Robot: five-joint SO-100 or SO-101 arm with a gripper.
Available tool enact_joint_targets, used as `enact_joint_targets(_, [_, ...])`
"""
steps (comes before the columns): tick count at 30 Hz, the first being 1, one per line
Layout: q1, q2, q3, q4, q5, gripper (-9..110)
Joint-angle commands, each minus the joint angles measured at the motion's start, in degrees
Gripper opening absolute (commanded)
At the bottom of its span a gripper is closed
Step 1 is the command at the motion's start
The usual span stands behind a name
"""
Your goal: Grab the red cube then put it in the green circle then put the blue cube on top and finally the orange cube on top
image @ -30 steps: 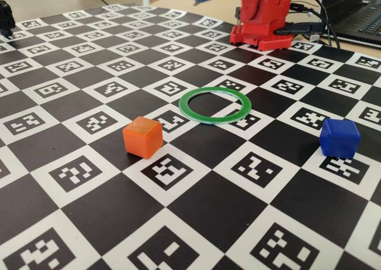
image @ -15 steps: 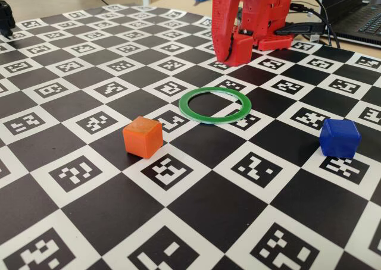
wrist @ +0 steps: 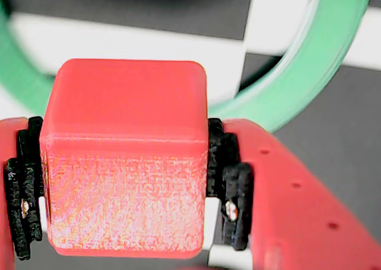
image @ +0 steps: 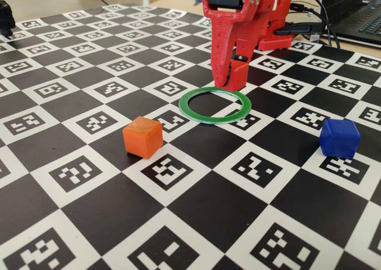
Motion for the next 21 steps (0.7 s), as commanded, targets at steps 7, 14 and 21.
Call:
enact_joint_targets(7, [3.2,0.2,1.0,-3.2,-2.5,5])
enact_joint_targets(14, [4.1,-1.1,2.3,-4.5,-3.1,5])
enact_joint_targets(21, [3.9,-1.2,3.4,-5.4,-3.0,5])
